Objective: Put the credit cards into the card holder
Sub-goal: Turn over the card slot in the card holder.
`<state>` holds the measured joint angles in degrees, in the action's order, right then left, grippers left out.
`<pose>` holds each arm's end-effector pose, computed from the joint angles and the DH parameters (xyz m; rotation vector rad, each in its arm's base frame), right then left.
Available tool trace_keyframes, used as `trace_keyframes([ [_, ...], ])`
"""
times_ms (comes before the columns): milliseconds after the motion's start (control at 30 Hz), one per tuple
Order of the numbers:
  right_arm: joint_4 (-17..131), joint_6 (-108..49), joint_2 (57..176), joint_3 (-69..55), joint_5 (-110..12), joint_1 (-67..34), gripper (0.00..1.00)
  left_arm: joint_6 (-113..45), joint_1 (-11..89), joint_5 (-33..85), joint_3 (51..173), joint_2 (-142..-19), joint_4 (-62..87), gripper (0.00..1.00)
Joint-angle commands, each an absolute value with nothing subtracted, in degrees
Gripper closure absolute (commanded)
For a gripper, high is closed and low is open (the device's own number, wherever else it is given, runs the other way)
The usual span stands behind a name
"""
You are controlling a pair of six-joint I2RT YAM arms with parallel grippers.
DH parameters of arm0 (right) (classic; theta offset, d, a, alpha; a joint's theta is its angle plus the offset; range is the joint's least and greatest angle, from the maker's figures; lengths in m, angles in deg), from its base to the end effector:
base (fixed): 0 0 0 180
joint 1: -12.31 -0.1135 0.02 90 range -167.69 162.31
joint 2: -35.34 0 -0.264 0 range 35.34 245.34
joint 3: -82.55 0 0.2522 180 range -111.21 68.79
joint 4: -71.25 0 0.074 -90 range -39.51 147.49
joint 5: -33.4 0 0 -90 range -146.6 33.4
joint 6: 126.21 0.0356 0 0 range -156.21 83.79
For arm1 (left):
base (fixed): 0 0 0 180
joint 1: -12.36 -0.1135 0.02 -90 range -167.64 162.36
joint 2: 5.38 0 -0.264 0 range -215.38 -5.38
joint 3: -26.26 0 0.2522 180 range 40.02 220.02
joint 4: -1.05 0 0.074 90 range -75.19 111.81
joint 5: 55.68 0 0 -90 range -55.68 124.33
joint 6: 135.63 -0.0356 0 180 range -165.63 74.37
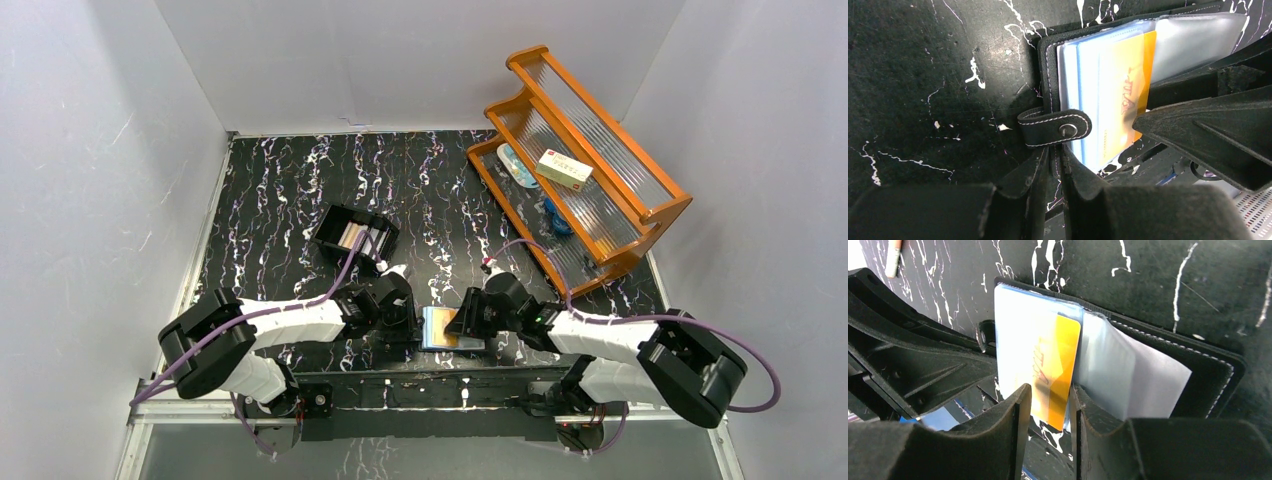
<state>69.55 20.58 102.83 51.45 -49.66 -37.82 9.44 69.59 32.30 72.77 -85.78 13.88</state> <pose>0.1300 0.1624 0.1403 0.0712 2.4870 1.0624 0.1399 -0.2197 0.1534 0.0674 2.6087 -0.8854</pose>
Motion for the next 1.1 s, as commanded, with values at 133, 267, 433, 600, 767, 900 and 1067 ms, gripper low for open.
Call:
trace_keyframes([
  [133,72.6,20.0,107.5,46.4,-49.8,-41.4,0.62,8.5,70.5,33.9,73.3,-86.9,17.2,0.86],
  [267,74.2,18.2,107.4,46.5,-48.5,-41.5,0.64,7.5,70.5,35.1,74.3,-86.4,19.0,0.86],
  [433,69.0,17.1,104.2,45.5,-50.9,-41.5,0.59,7.1,70.5,37.4,75.4,-85.0,22.0,0.85],
  [600,66.3,18.3,103.6,45.4,-52.1,-41.5,0.68,6.6,70.5,37.8,76.5,-85.5,22.8,0.85],
  [767,65.5,19.3,103.6,45.3,-52.4,-41.5,0.76,6.2,70.5,37.5,77.5,-86.9,22.8,0.85],
  [900,66.8,18.9,104.7,45.1,-52.0,-41.5,0.77,5.8,70.5,37.2,78.2,-87.6,22.7,0.85],
  [1067,66.8,14.9,105.6,44.0,-50.2,-41.5,0.62,5.2,70.5,37.6,78.5,-87.4,23.2,0.85],
])
